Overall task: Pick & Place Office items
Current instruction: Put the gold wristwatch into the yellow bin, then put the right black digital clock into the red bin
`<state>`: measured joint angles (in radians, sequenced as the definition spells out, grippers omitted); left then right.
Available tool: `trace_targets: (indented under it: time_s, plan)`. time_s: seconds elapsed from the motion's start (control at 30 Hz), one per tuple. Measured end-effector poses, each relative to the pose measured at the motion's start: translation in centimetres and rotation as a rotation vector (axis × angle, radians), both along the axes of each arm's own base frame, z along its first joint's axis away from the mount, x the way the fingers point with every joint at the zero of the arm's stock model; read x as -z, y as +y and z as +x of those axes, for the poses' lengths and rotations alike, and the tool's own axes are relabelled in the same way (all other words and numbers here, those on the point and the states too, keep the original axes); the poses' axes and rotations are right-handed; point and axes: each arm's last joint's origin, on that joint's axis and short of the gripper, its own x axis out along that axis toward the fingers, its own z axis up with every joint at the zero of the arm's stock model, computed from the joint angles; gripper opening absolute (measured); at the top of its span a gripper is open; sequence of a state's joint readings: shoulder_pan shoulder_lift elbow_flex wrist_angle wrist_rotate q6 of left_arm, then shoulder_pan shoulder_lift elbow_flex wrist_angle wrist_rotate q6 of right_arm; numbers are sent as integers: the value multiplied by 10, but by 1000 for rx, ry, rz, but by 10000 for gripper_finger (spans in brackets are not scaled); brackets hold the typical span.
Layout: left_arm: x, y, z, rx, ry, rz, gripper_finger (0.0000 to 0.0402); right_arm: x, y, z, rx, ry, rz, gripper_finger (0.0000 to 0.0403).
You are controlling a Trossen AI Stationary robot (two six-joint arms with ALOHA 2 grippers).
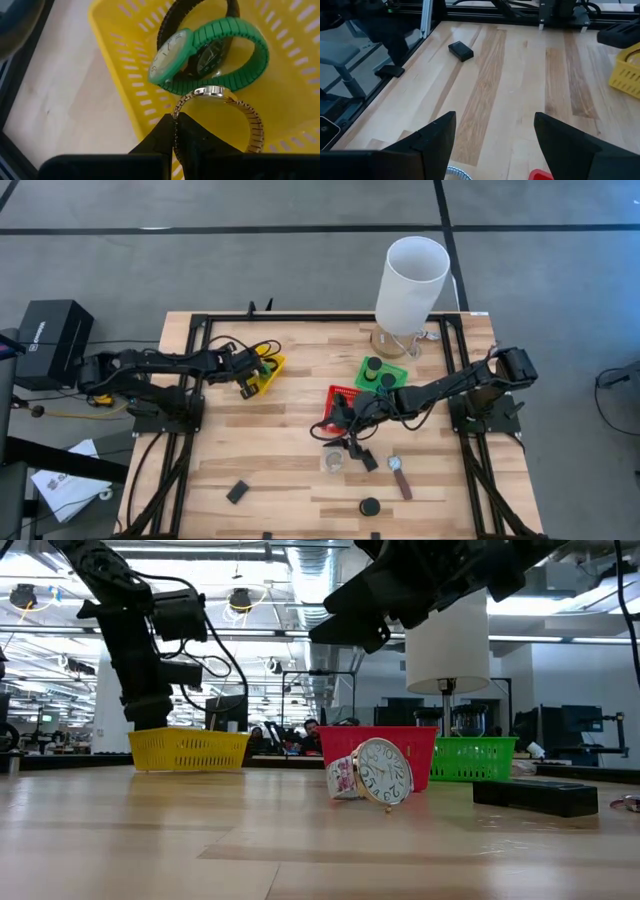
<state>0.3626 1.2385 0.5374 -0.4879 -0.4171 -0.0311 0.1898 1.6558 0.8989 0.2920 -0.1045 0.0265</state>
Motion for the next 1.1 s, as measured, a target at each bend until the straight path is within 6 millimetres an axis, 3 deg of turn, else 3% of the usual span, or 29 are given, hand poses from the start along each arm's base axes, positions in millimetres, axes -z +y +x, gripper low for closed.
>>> trace_targets:
  time_s: [0.5, 1.1]
  plan:
    - [0, 1, 1, 0, -16, 7, 43, 0, -5, 1, 16, 1, 0, 260]
    - [-3, -5, 6, 3, -74, 14, 145, 3, -5, -1, 15, 32, -6, 260]
